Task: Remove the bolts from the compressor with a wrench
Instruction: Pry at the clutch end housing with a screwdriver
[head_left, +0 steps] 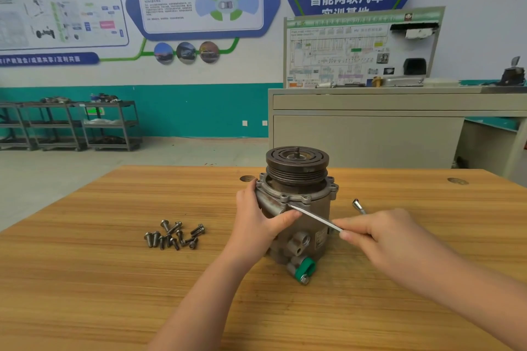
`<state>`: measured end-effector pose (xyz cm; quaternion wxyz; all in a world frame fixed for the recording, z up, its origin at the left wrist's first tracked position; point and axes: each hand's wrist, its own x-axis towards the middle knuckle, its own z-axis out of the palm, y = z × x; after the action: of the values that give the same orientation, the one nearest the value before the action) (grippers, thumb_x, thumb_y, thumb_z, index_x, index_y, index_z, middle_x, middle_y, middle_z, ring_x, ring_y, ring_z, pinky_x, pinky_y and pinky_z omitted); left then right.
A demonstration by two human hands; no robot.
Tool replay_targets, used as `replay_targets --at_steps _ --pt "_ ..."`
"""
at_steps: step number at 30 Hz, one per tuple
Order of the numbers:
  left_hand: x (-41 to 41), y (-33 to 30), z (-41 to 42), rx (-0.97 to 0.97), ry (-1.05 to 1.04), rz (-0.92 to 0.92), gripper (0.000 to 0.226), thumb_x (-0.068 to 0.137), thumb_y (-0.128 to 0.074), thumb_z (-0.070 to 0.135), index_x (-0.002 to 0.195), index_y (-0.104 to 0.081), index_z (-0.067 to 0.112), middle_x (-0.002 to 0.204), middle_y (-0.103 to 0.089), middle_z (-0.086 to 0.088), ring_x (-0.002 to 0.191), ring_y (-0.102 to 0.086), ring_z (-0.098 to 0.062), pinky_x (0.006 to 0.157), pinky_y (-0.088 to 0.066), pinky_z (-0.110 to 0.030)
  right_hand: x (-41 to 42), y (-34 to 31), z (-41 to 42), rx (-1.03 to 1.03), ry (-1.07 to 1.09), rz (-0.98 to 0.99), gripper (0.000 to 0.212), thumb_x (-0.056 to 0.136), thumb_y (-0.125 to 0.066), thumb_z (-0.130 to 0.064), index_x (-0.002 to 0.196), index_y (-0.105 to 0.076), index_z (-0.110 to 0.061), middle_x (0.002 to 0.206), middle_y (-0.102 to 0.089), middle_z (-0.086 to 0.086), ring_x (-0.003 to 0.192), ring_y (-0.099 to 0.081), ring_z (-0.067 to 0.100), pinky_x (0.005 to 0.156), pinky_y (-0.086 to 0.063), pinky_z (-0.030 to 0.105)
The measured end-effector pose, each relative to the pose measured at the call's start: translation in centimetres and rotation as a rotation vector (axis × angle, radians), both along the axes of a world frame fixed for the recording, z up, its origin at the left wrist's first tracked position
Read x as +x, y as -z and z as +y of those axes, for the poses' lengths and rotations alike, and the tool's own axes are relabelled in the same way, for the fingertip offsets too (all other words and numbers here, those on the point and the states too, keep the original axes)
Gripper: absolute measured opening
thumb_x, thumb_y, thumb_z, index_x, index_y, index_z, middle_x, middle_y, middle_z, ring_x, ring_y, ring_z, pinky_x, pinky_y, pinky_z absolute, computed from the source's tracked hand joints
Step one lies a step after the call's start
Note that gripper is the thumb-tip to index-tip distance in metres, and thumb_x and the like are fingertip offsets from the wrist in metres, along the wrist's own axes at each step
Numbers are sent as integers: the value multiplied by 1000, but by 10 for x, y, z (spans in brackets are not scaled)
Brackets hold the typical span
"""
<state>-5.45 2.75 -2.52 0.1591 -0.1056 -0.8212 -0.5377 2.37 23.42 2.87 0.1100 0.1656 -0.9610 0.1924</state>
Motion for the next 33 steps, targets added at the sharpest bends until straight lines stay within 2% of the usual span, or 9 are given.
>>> replay_targets --at_steps 4,8,11,15,20,23,25,28,33 --pt "0 1 1 12 8 2 112 67 -76 59 153 -17 21 138 -31 8 129 -34 -7 111 -35 -30 -9 -11 -7 104 28 -25 24 99 -52 -33 116 -67 -38 93 -70 -11 86 -59 5 76 -46 23" --pt "2 3 3 82 23 -21 122 62 -74 62 155 -5 23 133 -22 18 126 -25 0 104 -28 -22 -16 -36 -11 166 117 -145 22 98 -54 -35 95 -70 -20 74 -60 -4 68 -56 11 58 -42 25" --pt "5 8 8 160 28 -47 131 53 -78 61 154 -4 24 138 -22 16 128 -24 -2 106 -27 -23 -14 -36 -11 176 117 -177 23 99 -53 -32 86 -69 -20 62 -52 -5 52 -46 7 45 -32 20" --pt "4 11 12 237 35 -58 127 49 -86 52 150 -16 19 144 -36 2 134 -37 -15 113 -37 -41 -9 -21 -14 129 121 -157 22 101 -50 -29 87 -66 -22 69 -53 -1 65 -49 16 54 -33 26" --pt "0 14 15 301 24 -53 122 46 -86 45 145 -17 20 134 -45 5 124 -47 -10 106 -44 -31 -5 -4 -15 129 175 -40 24 102 -44 -34 88 -62 -25 67 -51 -5 65 -51 13 56 -38 27" --pt "-2 13 16 297 17 -44 115 47 -84 43 140 -20 22 121 -46 18 114 -48 -1 87 -45 -13 0 8 -15 159 235 57 27 102 -39 -36 78 -46 -27 68 -45 -7 67 -47 18 53 -37 30" --pt "-3 13 16 298 11 -32 114 47 -84 44 139 -22 21 121 -46 17 117 -48 -4 95 -44 -17 1 13 -16 192 236 101 25 103 -39 -31 78 -36 -30 68 -38 -10 70 -43 18 51 -33 29" --pt "-2 13 16 291 -6 -21 114 47 -84 43 141 -23 17 124 -47 12 123 -46 -10 105 -42 -29 4 15 -18 228 241 141 12 103 -39 -27 97 -47 -34 72 -36 -9 71 -41 16 45 -22 23" --pt "-3 11 16 266 -48 -25 101 46 -84 46 128 -28 24 108 -46 24 98 -48 8 72 -41 -4 6 14 -21 226 258 133 15 102 -41 -23 107 -51 -33 79 -40 -9 73 -41 15 45 -18 19"
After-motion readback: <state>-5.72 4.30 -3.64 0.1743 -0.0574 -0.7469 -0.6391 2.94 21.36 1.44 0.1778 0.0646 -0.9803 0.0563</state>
